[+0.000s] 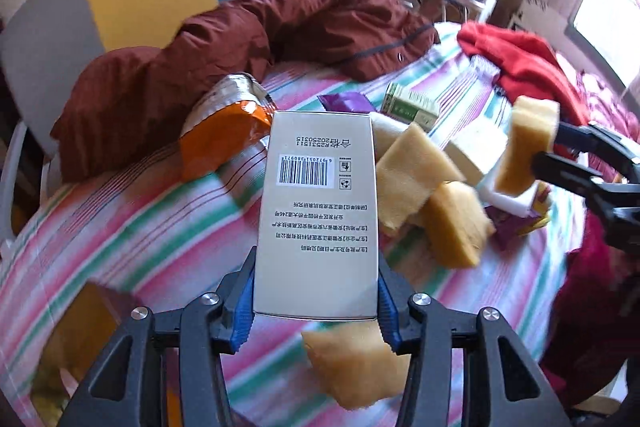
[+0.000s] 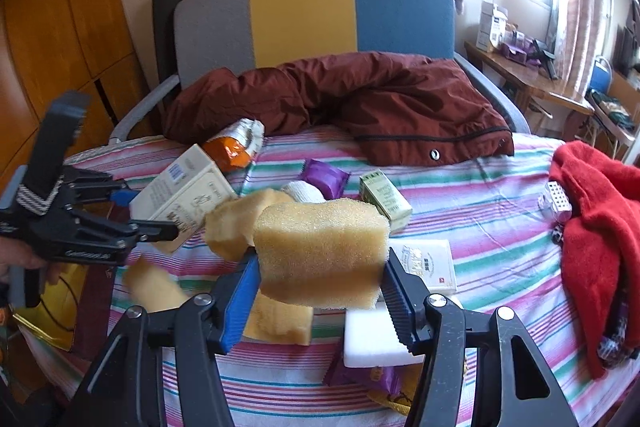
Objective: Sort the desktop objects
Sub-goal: 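Grasp the white barcode box with the left gripper while the right holds the sponge, then carry the white box and sponge into the gold tray and release both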
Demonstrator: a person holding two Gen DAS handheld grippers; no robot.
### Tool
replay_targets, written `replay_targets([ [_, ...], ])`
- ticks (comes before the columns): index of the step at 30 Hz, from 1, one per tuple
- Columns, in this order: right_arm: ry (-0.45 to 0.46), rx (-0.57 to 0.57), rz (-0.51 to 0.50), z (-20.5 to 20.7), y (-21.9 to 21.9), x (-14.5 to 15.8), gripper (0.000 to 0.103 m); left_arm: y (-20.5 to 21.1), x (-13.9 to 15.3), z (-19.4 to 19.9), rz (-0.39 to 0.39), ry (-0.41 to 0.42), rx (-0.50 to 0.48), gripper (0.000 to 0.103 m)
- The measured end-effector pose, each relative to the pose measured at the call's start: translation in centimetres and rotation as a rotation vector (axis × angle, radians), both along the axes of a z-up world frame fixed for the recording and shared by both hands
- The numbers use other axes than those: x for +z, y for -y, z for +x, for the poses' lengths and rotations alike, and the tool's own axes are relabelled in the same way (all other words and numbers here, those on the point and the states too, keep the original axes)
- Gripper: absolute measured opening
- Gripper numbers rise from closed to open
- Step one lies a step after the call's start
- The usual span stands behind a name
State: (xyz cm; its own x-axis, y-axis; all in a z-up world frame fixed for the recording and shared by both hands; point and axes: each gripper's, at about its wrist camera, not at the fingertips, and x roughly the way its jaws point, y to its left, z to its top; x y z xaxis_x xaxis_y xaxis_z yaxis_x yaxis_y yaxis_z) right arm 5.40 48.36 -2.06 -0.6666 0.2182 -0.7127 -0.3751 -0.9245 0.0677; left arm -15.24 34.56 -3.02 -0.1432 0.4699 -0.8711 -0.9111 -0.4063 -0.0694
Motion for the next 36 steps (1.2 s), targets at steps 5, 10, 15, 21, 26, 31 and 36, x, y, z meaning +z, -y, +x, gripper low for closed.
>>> replay_targets([
  [5,-0.033,0.044,0.020,0.1,1.0,0.6,0.059,3.1,1.9,0.7,0.064,0.041,0.089,0.050],
  [10,-0.056,0.088,0.043,0.3,2.2,1.0,0.059,9.1,4.6,1.7,0.131,0.036,0.184,0.050],
  [15,-0.050,0.117,0.072,0.2,3.3,1.1,0.059,17.5,6.0,1.9,0.205,0.031,0.354,0.050],
  [21,-0.038,0.143,0.087,0.0,4.6,0.9,0.059,27.5,3.7,1.2,0.176,0.033,0.592,0.050],
  [26,-0.027,0.198,0.081,-0.5,7.4,1.3,0.059,33.2,0.0,0.9,0.111,0.074,0.721,0.050],
  [31,-0.026,0.307,0.033,-1.7,12.2,2.2,0.059,35.5,-2.1,0.5,0.093,0.091,0.771,0.050],
  [36,-0.009,0.434,-0.048,-4.3,17.5,2.7,0.059,36.1,-2.5,-1.2,0.070,0.037,0.824,0.051],
])
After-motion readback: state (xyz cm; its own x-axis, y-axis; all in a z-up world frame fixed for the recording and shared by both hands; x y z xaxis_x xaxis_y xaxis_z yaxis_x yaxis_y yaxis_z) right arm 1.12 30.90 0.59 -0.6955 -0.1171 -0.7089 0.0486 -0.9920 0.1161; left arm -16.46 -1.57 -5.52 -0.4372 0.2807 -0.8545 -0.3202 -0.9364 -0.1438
